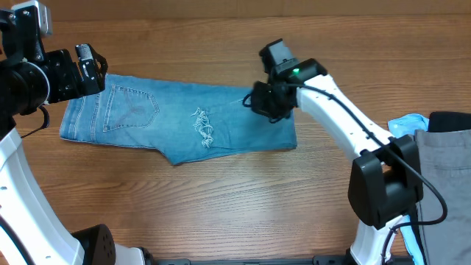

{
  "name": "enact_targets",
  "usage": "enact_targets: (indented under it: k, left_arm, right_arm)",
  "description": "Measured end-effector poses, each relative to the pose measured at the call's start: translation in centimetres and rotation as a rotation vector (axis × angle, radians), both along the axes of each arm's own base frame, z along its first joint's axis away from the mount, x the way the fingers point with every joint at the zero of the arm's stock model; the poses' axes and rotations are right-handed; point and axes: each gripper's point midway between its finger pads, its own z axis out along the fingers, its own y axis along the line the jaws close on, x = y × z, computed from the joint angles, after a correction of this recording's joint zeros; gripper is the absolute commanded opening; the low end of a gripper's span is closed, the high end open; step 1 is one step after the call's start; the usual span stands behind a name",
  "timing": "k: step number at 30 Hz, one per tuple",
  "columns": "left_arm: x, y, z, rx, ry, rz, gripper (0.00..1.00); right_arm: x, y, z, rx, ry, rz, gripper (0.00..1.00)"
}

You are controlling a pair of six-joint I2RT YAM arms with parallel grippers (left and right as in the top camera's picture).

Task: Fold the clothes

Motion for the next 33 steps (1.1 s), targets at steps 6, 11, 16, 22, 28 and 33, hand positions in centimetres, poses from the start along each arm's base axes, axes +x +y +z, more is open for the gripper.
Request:
enact_targets:
  k: [6, 11, 16, 22, 28, 33]
  left_arm:
    - [0.0, 0.0, 0.0, 0.000, 0.000, 0.000, 1.00]
    - [0.0, 0.0, 0.0, 0.001, -0.001, 0.000, 1.00]
    - [0.0, 0.0, 0.0, -0.001, 0.000, 0.002, 1.00]
    - [0.0, 0.0, 0.0, -0.001, 0.000, 0.002, 1.00]
    - [0.0, 0.0, 0.0, -0.001, 0.000, 0.002, 1.00]
    - [0.0, 0.0, 0.0, -0.001, 0.000, 0.002, 1.00]
  right_arm:
    - [-0.2, -2.6, -3.2, -0.094, 0.037, -0.033, 0.10]
    - [-1.9, -4.2, -9.1, -0.122, 0.141, -0.078, 0.09]
    - [-2.3, -4.2, -8.8, -0.118, 0.150, -0.033, 0.13]
    - [-2.0, -4.3, -3.9, -0.101, 0.093, 0.083, 0.39]
    - [1.4, -8.9, 4.7, -0.016, -0.118, -0.025, 0.21]
    - [1.5, -10.7, 1.9, 0.008, -0.067, -0.066, 0.13]
